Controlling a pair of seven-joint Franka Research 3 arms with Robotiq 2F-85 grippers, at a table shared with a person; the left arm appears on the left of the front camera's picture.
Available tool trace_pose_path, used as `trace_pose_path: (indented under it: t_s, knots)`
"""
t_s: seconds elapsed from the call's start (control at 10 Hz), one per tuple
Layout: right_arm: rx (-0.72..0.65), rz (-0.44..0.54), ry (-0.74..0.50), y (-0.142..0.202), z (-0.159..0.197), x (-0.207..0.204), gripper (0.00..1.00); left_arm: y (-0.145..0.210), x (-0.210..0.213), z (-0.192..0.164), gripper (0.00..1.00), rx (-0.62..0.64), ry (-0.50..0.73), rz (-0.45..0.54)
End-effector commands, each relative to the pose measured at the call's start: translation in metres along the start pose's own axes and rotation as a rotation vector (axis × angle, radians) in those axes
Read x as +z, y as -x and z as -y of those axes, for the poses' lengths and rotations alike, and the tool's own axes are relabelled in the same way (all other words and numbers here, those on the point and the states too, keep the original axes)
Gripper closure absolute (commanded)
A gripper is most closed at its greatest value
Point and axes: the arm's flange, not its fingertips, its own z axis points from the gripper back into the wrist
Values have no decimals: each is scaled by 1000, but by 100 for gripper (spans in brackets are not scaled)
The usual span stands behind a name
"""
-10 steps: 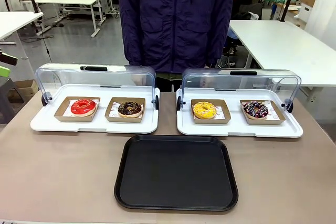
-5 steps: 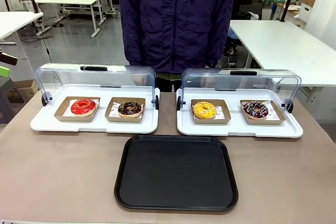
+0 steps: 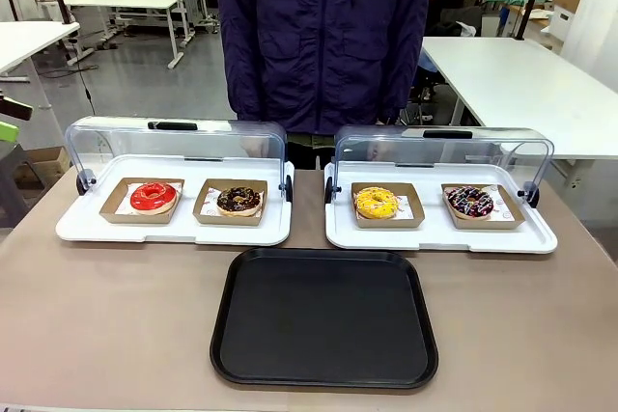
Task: Move the second donut from the left to the tray.
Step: Pick up the Paper togo box containing the Donut indicated by the person and place it on the Handle tray.
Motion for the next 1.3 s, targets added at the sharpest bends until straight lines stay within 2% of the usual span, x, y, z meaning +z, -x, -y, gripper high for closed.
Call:
trace_pose_path:
  t_s: [0.0, 1.2]
  knots:
    - [27, 23, 2, -3, 4, 1, 0, -1, 0, -2, 0, -24, 5, 25]
    - [27, 23, 2, -3, 4, 1, 0, -1, 0, -2, 0, -24, 5, 25]
